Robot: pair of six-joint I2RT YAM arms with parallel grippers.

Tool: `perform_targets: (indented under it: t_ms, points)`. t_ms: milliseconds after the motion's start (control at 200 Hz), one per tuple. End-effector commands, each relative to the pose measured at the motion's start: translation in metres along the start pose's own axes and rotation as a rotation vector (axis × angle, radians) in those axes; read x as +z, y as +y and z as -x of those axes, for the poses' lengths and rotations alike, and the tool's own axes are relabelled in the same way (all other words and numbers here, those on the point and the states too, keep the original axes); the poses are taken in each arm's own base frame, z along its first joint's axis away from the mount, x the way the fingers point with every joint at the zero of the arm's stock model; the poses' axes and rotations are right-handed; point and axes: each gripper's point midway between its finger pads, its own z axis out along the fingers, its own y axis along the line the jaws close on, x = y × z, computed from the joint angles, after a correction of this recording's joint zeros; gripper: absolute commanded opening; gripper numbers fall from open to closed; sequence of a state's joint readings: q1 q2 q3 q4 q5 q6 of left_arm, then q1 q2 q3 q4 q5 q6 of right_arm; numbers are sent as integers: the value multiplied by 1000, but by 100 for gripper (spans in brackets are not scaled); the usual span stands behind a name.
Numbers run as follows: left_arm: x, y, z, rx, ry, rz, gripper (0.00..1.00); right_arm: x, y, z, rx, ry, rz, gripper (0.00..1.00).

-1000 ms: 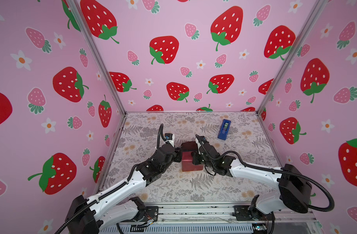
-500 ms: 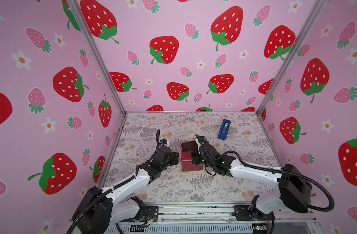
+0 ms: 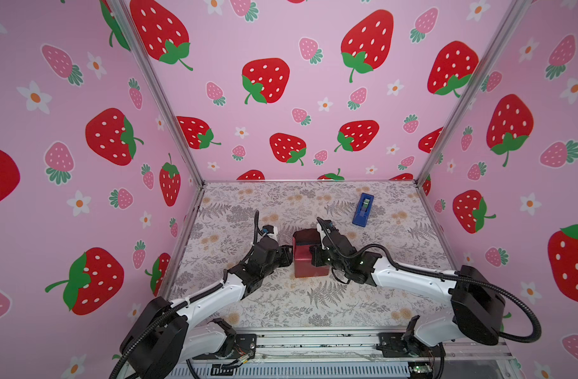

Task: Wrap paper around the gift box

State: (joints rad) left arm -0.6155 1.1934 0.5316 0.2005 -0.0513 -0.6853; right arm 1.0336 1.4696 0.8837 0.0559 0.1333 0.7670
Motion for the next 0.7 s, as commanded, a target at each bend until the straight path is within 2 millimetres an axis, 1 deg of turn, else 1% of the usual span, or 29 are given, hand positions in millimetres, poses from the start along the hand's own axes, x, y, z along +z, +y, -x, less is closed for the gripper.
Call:
perform_targets:
  t_ms: [0, 275, 495, 690]
  points:
    - [-4, -16, 14, -1, -52, -52, 47, 6, -30, -46, -4, 161, -102, 7]
    - [-4, -19, 15, 8, -63, -45, 44, 4, -31, -49, 3, 169, -101, 7]
    - [-6, -24, 18, 20, -84, -53, 44, 3, -32, -49, 8, 168, -101, 6]
    - [-7, -23, 20, 21, -90, -36, 40, 3, -32, -49, 8, 169, -100, 7]
